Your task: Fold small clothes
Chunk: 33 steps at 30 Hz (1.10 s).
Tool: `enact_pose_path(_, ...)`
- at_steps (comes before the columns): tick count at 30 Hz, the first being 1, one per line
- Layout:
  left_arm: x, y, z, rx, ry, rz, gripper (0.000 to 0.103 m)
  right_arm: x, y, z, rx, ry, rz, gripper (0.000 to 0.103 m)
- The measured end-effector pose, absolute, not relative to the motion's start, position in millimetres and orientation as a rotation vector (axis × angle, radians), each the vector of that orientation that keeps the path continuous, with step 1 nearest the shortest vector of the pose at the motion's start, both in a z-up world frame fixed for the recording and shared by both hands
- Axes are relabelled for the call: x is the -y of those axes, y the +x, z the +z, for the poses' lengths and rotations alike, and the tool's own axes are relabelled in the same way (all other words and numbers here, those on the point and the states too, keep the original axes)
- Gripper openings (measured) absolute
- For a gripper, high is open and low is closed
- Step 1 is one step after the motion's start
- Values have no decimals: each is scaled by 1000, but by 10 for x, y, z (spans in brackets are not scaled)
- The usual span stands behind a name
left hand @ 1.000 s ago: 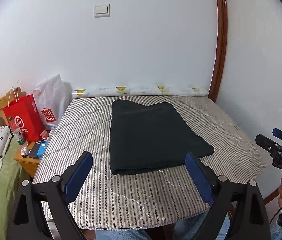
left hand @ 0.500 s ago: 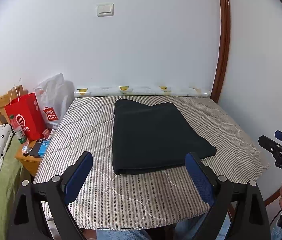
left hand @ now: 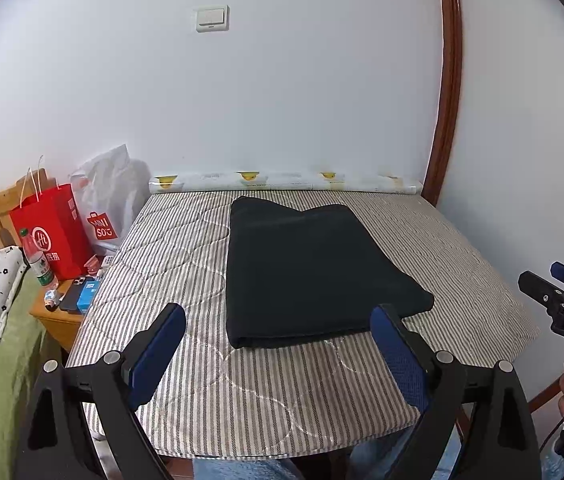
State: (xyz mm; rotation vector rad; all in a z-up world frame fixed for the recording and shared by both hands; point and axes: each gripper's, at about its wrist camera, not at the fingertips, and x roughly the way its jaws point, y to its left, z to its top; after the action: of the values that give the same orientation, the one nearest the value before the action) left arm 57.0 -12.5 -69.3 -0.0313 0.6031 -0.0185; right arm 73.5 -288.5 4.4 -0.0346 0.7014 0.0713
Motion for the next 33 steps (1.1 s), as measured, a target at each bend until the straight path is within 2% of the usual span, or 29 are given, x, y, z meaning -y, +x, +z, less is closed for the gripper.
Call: enact_pose_path(33,139,566,-713,-608,-37,-17,94,2827,702,42,-702,-26,62,102)
